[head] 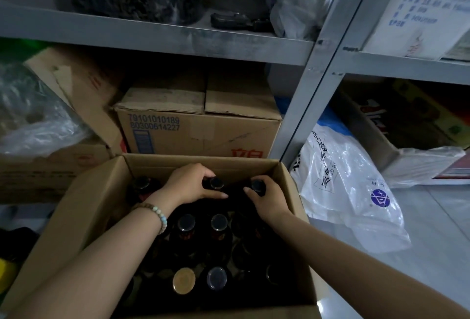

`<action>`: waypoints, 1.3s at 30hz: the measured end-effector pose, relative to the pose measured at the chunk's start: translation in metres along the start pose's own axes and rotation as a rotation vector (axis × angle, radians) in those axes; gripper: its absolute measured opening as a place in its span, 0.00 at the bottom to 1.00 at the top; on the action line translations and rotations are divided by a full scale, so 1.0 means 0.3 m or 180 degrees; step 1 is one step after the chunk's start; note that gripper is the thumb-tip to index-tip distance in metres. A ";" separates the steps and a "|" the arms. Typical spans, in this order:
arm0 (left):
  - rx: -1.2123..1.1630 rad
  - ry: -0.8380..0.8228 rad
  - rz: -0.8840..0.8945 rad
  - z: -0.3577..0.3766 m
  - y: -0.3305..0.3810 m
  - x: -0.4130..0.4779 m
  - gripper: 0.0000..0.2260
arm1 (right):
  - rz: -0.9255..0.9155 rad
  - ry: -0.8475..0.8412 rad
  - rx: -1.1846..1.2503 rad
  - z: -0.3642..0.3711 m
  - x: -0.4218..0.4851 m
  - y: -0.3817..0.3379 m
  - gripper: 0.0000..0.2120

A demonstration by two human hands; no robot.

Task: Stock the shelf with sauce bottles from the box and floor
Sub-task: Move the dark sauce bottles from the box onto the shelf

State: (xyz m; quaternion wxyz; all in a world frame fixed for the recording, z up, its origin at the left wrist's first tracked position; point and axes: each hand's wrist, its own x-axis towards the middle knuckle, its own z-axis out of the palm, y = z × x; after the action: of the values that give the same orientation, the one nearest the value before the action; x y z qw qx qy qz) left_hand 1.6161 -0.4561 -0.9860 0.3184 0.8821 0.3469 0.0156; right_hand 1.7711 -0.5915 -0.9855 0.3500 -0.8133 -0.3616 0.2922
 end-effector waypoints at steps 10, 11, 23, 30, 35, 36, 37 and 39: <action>-0.0482 0.0498 0.0035 0.021 0.014 -0.038 0.16 | -0.0295 0.0186 -0.0058 0.010 -0.028 0.000 0.12; -0.0548 0.0561 0.0054 0.017 0.019 -0.043 0.16 | -0.0328 0.0227 -0.0057 0.008 -0.028 -0.001 0.11; -0.1333 0.1896 0.0539 -0.314 0.308 -0.128 0.25 | -0.1122 0.0879 0.0245 -0.274 -0.064 -0.287 0.07; -0.2046 0.2296 0.1144 -0.889 0.741 -0.307 0.13 | -0.1507 0.0644 0.1083 -0.694 -0.302 -0.835 0.07; -0.1910 0.2588 0.1299 -1.368 1.094 -0.503 0.10 | -0.2012 0.0437 0.1297 -1.066 -0.529 -1.349 0.13; -0.1905 0.2619 0.1327 -1.467 1.163 -0.546 0.10 | -0.2113 0.0380 0.1348 -1.136 -0.572 -1.461 0.14; -0.1951 0.2634 0.1358 -1.568 1.232 -0.591 0.10 | -0.2216 0.0288 0.1414 -1.202 -0.613 -1.575 0.14; -0.2073 0.2645 0.1459 -1.769 1.361 -0.680 0.10 | -0.2379 0.0069 0.1621 -1.316 -0.687 -1.798 0.13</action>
State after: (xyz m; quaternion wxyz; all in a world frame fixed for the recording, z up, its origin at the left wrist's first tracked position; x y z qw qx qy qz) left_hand 1.5754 -0.5179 -0.2900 0.3991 0.7110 0.2201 0.5355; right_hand 1.7348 -0.6299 -0.2879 0.6242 -0.5179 -0.5433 0.2169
